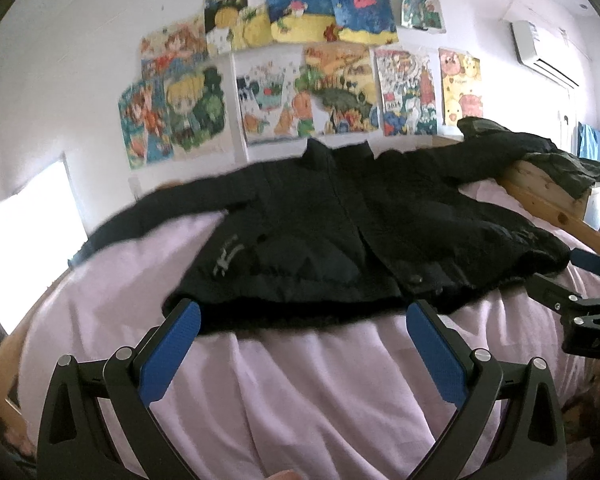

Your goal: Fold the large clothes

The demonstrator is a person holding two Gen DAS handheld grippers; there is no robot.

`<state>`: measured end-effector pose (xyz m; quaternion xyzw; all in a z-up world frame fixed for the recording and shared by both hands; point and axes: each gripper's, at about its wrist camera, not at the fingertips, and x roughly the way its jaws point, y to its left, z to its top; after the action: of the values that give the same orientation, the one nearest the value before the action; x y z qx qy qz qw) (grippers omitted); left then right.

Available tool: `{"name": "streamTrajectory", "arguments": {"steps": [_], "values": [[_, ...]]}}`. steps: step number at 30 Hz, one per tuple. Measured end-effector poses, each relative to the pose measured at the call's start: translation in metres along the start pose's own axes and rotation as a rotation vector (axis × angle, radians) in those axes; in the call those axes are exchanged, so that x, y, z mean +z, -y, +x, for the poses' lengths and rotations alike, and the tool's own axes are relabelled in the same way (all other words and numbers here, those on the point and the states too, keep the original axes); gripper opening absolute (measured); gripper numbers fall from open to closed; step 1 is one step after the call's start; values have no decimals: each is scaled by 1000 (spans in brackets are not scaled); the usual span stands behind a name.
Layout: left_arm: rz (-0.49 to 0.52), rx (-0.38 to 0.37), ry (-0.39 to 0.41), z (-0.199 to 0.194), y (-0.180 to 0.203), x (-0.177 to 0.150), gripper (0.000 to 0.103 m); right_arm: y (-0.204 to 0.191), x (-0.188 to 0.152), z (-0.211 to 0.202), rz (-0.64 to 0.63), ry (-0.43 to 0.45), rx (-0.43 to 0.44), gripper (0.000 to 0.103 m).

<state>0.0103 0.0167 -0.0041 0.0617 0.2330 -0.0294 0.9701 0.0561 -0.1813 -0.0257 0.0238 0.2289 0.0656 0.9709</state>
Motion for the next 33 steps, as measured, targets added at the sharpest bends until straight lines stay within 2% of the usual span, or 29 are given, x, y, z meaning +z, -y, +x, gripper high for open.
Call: {"name": "streamTrajectory", "arguments": {"steps": [6,8,10,13,18,21,27,33], "values": [[-64,-14,-42,0,-9,6,101,8,1,7,-2,-11,-57,103],[-72,-7,-57,4,-13,13,101,7,8,7,-12,-34,-82,103],[-75,-7,-88,9,-14,25,101,6,18,7,-14,-60,-71,103],[-46,0,-87,6,-10,51,101,8,41,6,-12,-120,-26,103],[63,40,-90,15,6,100,101,14,82,8,-99,-202,4,103],[51,36,-125,30,12,126,101,34,100,19,-98,-279,11,103],[69,67,-198,75,27,165,101,89,138,21,-65,-289,-37,103],[61,83,-255,118,42,194,101,127,175,32,-84,-330,-24,103]]}}
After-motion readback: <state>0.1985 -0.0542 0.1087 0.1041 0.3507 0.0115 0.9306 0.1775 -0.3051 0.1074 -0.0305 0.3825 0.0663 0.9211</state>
